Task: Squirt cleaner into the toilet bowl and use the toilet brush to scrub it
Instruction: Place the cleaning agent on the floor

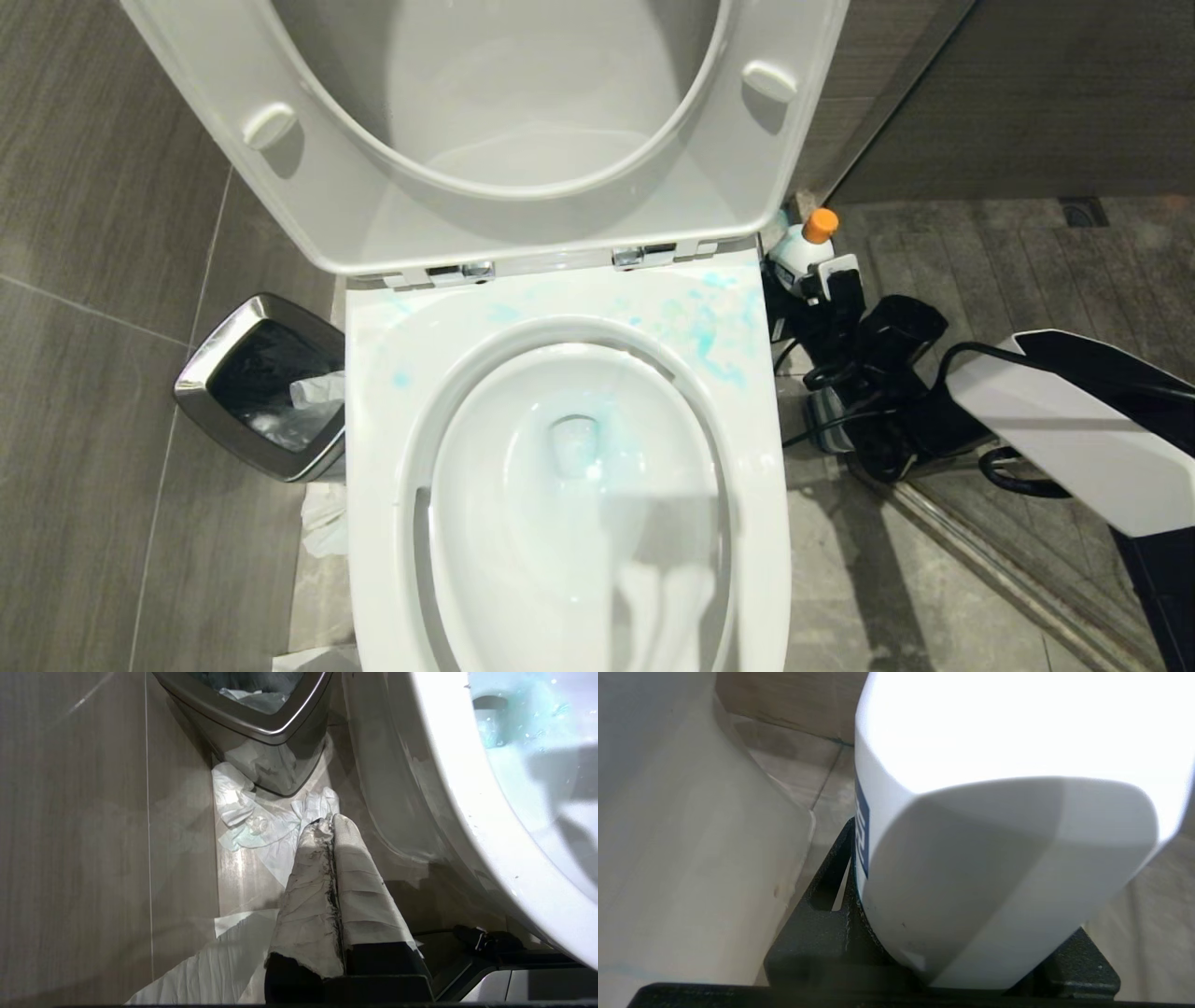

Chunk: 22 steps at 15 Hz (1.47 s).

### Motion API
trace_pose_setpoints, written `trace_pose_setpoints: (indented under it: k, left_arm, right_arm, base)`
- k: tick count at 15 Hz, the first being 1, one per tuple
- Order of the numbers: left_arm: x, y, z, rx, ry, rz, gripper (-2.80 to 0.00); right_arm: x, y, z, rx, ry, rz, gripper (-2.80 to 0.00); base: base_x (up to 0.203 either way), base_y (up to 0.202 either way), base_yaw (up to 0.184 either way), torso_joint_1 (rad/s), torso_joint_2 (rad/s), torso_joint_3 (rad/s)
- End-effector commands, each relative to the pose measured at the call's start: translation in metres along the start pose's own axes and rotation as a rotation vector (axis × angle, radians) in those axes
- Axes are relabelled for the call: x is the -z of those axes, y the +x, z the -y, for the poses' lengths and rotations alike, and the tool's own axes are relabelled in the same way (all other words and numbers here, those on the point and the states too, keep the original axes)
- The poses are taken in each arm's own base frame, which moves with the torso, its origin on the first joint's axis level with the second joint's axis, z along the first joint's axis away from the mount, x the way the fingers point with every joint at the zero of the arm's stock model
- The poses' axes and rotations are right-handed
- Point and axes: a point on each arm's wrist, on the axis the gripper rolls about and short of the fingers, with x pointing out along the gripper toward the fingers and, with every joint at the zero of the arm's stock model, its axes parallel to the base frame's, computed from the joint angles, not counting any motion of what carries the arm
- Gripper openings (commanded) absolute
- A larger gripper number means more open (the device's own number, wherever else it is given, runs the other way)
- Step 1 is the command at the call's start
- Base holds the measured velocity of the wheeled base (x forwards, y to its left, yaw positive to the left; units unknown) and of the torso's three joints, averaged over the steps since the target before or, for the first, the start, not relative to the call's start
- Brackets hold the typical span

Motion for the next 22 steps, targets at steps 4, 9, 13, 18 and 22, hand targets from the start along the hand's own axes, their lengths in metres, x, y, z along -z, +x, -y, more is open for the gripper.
trace_pose_setpoints:
  k: [4, 9, 13, 18, 22]
  left_arm:
    - [0.000, 0.000, 0.000, 0.000, 0.000, -0.001, -2.80]
    - [0.000, 0.000, 0.000, 0.000, 0.000, -0.001, -2.80]
    - [0.000, 0.000, 0.000, 0.000, -0.005, -0.001, -2.80]
    - [0.000, 0.000, 0.000, 0.000, -0.005, -0.001, -2.80]
    - [0.000, 0.000, 0.000, 0.000, -0.005, -0.001, -2.80]
  right_arm:
    - [-0.019, 0.019, -0.009, 0.001, -0.008, 0.123, -2.80]
    - [-0.023, 0.030, -0.013, -0.009, -0.023, 0.181, -2.80]
    - [-0.009, 0.030, -0.015, -0.013, -0.025, 0.155, -2.80]
    - [-0.004, 0.031, -0.005, 0.005, -0.039, 0.148, -2.80]
    - [-0.003, 0.031, -0.004, 0.004, -0.040, 0.133, -2.80]
  base:
    - [0.000, 0.000, 0.000, 0.006, 0.01, -0.202]
    - [0.000, 0.000, 0.000, 0.000, 0.00, -0.197]
    - [0.000, 0.000, 0.000, 0.003, 0.00, -0.133]
    - [0.000, 0.000, 0.000, 0.000, 0.00, -0.007]
    - [0.000, 0.000, 0.000, 0.000, 0.00, 0.000]
